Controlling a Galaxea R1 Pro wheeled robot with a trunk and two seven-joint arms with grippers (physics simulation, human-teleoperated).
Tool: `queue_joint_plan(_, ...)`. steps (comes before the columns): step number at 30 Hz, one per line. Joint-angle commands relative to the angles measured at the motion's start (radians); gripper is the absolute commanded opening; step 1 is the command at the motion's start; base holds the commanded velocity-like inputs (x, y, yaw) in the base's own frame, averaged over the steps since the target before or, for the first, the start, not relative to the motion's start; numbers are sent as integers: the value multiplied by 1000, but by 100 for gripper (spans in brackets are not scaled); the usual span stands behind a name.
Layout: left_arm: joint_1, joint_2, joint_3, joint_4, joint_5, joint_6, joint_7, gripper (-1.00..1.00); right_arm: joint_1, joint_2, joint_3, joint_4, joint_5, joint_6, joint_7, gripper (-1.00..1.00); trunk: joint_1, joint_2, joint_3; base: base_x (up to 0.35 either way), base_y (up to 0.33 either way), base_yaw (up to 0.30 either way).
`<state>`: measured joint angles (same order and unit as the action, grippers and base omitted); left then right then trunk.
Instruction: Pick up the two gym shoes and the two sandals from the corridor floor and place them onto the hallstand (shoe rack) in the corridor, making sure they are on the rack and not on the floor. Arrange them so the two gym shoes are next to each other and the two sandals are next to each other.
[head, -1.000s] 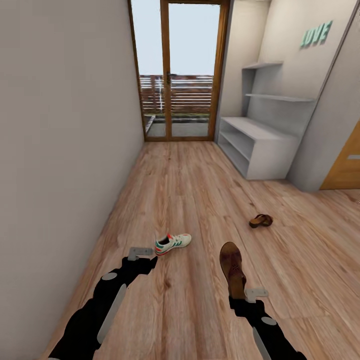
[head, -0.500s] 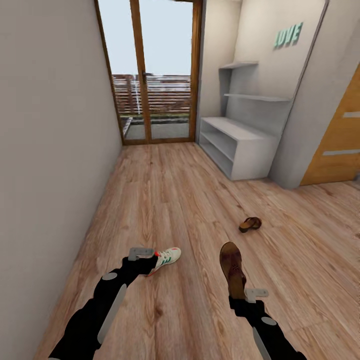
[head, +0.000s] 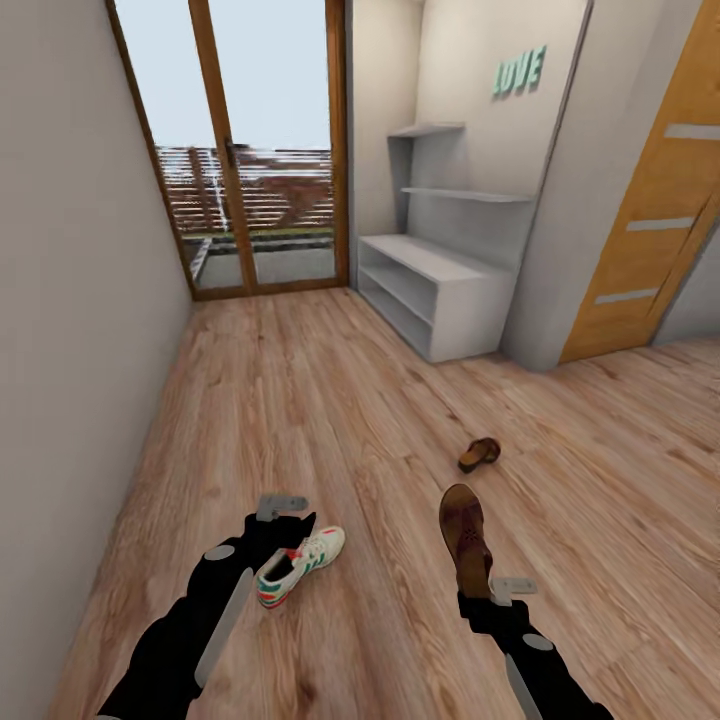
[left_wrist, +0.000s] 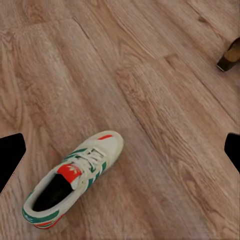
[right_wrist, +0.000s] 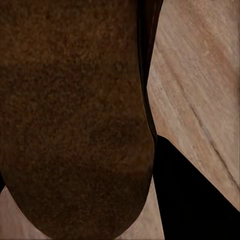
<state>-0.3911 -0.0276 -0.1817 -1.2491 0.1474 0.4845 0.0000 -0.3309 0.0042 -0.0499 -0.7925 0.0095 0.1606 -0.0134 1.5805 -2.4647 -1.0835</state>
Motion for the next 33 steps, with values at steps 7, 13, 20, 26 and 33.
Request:
queue_joint_plan(7,-1,0,1,-1,8,5,0,100,0,0,-1,-2,-2,7,-3,-100,0,0,-1,283,206,-71)
queue_joint_plan(13,0,0,1,-1,8,5,0,100,0,0,-1,-2,-4,7,-3,-100,0,0,-1,223,180,-3)
queue_joint_plan(20,0,0,1,-1,8,5,0,100,0,0,-1,-4,-4,8,-3,-100,0,0,-1,165,104,0)
queue_joint_plan(26,0,1,2,-1,8,5,0,100,0,0,-1,-7,-3,8,-3,-100,0,0,-1,54,11,-59)
queue_joint_plan(33,0,3,3,0,8,4,-1,100,0,0,-1,-7,-3,8,-3,-100,0,0,-1,1,0,-260)
